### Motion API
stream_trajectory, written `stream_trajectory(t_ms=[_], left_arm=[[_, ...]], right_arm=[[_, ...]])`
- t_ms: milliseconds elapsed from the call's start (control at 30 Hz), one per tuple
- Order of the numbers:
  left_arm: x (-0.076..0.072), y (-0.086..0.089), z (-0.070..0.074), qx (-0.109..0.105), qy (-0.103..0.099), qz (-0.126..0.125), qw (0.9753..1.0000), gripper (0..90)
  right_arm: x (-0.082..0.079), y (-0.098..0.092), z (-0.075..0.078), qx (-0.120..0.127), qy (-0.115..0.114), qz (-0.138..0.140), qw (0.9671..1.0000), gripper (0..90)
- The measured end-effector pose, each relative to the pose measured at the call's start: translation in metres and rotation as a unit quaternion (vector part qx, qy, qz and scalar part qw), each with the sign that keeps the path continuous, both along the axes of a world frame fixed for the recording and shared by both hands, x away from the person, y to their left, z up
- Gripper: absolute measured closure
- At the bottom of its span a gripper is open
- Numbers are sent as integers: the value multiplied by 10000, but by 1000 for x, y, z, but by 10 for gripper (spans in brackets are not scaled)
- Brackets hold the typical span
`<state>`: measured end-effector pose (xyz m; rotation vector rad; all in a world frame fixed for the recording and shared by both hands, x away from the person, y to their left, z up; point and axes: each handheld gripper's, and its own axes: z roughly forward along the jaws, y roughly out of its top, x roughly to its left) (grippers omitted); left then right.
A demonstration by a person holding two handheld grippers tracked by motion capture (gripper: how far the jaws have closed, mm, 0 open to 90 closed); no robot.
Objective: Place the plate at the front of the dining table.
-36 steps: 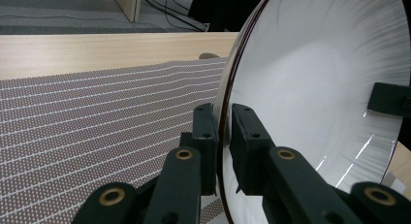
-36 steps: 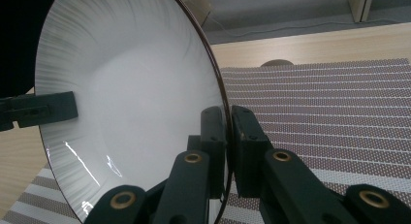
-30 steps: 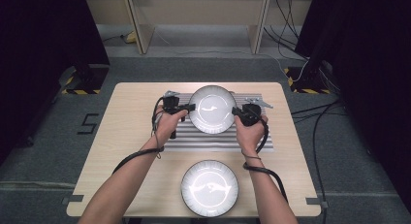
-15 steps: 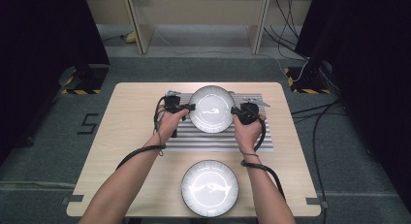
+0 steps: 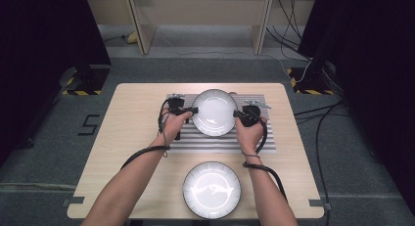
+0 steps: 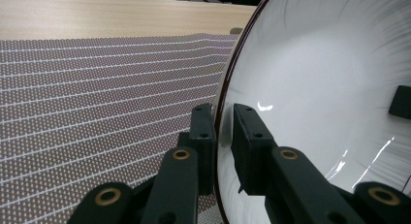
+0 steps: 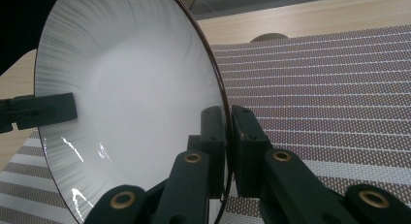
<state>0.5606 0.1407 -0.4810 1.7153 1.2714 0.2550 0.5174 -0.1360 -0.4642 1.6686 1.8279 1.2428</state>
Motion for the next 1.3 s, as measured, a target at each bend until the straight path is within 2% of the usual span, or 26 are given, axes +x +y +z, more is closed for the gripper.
stream_trajectory(t_ms=[233, 733, 867, 1067, 1233, 1267, 1300], left_arm=[[3, -2, -4, 78, 117, 63, 9999, 782], [9, -4, -9, 127, 189, 189, 9996, 777], [12, -6, -11, 238, 237, 251, 9991, 777], [16, -9, -12, 281, 249, 269, 9989, 781], [19, -11, -13, 363, 252, 311, 9985, 785], [20, -11, -14, 516, 301, 374, 9975, 777], [21, -10, -16, 538, 363, 363, 9972, 765]], right_arm=[[3, 1, -5, -44, 79, -10, 10000, 848], [10, 3, -10, -112, 96, -112, 9998, 844], [13, 3, -11, -118, 125, -172, 9997, 848], [17, 0, -17, -158, 183, -251, 9994, 854], [20, -4, -18, -82, 165, -355, 9992, 860], [20, -4, -17, 11, 143, -305, 9994, 857], [21, -3, -16, 2, 159, -218, 9996, 855]])
